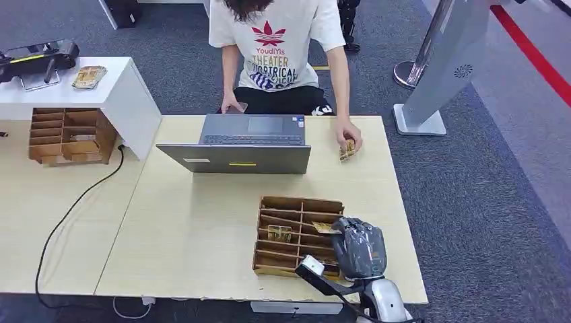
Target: Pass the card to the sensor for recognition and then transmit it.
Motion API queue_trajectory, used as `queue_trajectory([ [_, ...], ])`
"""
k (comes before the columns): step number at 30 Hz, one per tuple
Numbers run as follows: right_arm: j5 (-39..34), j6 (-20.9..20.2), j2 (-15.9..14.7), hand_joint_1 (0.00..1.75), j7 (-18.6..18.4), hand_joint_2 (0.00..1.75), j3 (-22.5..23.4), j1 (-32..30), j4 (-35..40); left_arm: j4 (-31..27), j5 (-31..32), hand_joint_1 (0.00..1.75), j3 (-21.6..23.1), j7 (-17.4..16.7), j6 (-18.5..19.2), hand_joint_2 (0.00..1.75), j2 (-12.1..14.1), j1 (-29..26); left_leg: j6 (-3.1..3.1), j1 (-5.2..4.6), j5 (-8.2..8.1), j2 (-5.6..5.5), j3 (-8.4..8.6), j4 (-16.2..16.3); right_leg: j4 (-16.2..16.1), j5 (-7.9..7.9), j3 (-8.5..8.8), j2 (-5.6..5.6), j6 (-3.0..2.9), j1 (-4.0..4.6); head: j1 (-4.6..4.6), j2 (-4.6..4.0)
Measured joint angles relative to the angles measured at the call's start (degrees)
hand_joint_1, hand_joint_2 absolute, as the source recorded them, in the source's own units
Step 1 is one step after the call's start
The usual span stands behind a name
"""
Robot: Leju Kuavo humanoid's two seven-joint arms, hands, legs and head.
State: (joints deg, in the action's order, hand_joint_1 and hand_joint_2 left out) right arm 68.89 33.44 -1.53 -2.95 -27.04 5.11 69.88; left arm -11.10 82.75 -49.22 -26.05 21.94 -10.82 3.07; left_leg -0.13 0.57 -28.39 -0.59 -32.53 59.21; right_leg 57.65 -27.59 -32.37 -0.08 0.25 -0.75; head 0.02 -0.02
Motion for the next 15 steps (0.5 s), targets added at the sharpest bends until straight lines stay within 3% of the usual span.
queue_trajectory([
  [2,0.0,0.0,0.0,0.14,0.0,1.75,0.0,0.0,0.0,0.0,0.0,0.00,0.0,0.1,0.0,0.00,0.0,0.0,0.00,0.00,0.00,0.00,0.00,0.0,0.0,0.00,0.00,0.00,0.00,0.00,0.00,-0.02],
  [6,-7.2,-2.4,0.0,0.09,2.4,1.75,0.1,-0.1,1.6,0.0,-0.5,0.00,0.0,0.2,0.0,0.00,0.0,-0.1,0.00,0.00,0.00,0.01,0.01,0.0,0.0,0.00,0.00,0.02,0.00,0.00,0.00,-0.02],
  [10,-9.3,-4.7,-0.4,0.02,2.5,1.75,0.1,-0.6,4.8,0.0,-0.6,0.00,0.0,0.3,-0.1,0.00,0.0,-0.1,0.00,0.00,0.01,0.01,0.01,0.0,0.0,0.01,0.00,0.00,0.00,0.00,0.00,-0.02],
  [13,-9.7,-5.6,-0.9,0.05,2.5,1.75,0.1,-1.0,6.7,0.0,-0.7,0.00,0.0,0.3,-0.1,0.00,0.0,-0.1,0.00,0.00,0.01,0.01,0.01,0.0,0.0,0.01,-0.01,0.01,-0.01,0.00,0.00,-0.02],
  [14,-9.9,-5.9,-1.0,0.17,2.5,1.75,0.1,-1.1,7.1,0.0,-0.7,0.00,0.0,0.3,-0.1,0.00,0.0,-0.1,0.00,0.00,0.00,0.01,0.00,0.0,0.0,0.01,-0.01,0.01,-0.01,0.00,0.00,-0.02],
  [15,-10.1,-6.1,-1.1,0.40,2.5,1.75,0.1,-1.1,7.4,0.0,-0.7,0.00,0.0,0.3,-0.1,0.00,0.0,-0.1,0.00,0.00,0.00,0.01,0.00,0.0,0.0,0.00,-0.01,0.01,-0.01,0.00,-0.02,-0.02],
])
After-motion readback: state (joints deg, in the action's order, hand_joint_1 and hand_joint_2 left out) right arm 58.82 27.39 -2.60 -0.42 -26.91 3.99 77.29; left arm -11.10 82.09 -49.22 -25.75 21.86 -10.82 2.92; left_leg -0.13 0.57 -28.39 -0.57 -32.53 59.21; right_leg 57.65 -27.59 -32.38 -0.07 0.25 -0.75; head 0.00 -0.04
